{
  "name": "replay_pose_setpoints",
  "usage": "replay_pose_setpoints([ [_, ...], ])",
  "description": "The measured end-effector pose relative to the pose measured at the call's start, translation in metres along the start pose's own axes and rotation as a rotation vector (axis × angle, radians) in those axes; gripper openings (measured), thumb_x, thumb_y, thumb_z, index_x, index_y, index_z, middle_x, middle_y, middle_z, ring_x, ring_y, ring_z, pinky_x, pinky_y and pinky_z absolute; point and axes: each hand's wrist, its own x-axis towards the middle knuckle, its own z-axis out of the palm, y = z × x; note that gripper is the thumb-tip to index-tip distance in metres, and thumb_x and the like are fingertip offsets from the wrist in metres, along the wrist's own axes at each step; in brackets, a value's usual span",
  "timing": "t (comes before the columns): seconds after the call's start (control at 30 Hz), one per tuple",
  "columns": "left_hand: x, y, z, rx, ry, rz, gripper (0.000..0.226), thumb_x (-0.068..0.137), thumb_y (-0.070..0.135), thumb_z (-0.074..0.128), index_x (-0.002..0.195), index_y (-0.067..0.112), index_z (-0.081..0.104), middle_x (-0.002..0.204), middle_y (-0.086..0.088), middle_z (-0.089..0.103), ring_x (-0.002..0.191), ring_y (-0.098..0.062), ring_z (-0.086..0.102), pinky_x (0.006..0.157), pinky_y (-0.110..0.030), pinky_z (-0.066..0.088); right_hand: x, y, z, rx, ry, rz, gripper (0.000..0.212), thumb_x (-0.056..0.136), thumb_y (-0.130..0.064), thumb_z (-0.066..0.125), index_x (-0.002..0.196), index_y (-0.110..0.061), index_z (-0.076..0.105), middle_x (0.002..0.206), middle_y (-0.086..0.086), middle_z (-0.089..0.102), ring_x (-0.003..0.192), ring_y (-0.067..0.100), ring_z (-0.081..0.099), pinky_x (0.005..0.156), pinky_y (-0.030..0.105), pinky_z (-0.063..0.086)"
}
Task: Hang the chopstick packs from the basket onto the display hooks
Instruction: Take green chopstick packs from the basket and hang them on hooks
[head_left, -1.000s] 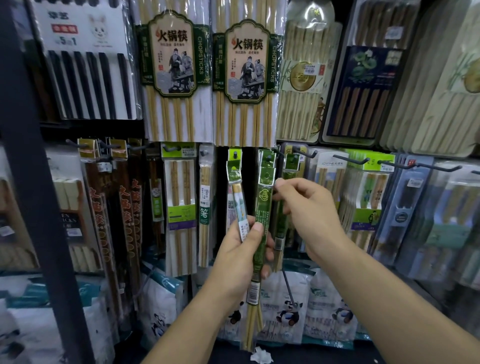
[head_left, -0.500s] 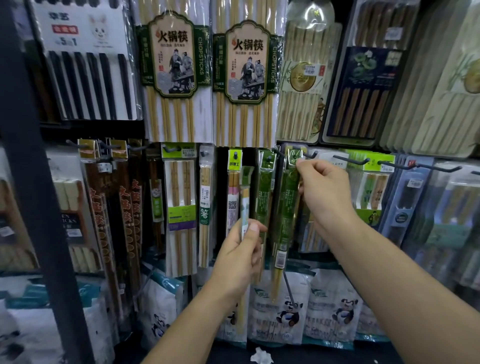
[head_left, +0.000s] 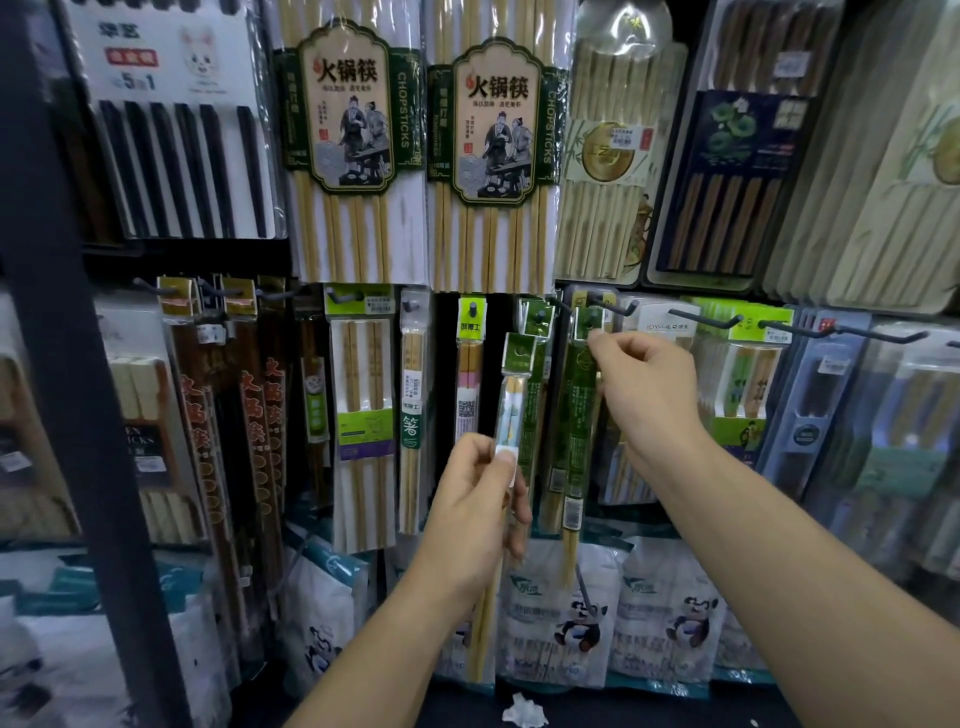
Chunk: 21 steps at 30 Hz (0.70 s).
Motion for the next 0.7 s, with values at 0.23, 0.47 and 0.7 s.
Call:
replay_pose_setpoints([
  [0.23, 0.007, -0.001, 0.004, -0.06, 0.039, 0.076, 0.011, 0.104, 0.018, 0.057, 0.095, 0.012, 0.061, 0.085, -0.004, 0.056, 0.075, -0.017, 0.064, 0.064, -0.038, 0.063, -0.016, 0.002, -0.007, 0.004, 0.015, -0.047, 0.014, 0.094, -0.032, 0.069, 0.086, -0.02, 0.07, 0.072, -0.004, 0.064, 0.062, -0.005, 0.056, 0.065, 0.021, 0.046],
  [0.47, 0.016, -0.004, 0.012, -0.014, -0.015, 0.121, 0.012, 0.1, 0.022, 0.065, 0.091, 0.023, 0.073, 0.075, 0.005, 0.063, 0.072, -0.013, 0.065, 0.067, -0.042, 0.065, -0.032, -0.005, -0.003, 0.044, -0.194, -0.163, 0.019, 0.098, -0.023, 0.066, 0.081, -0.025, 0.073, 0.06, -0.014, 0.062, 0.058, 0.0, 0.056, 0.057, 0.01, 0.045],
  [0.7, 0.02, -0.011, 0.008, 0.128, 0.016, 0.159, 0.012, 0.095, 0.017, 0.073, 0.097, 0.029, 0.074, 0.088, 0.003, 0.074, 0.083, -0.01, 0.069, 0.074, -0.026, 0.058, -0.016, -0.011, -0.005, 0.091, -0.081, -0.092, 0.022, 0.097, -0.022, 0.065, 0.076, -0.017, 0.071, 0.064, -0.004, 0.059, 0.058, 0.007, 0.052, 0.058, 0.02, 0.048],
])
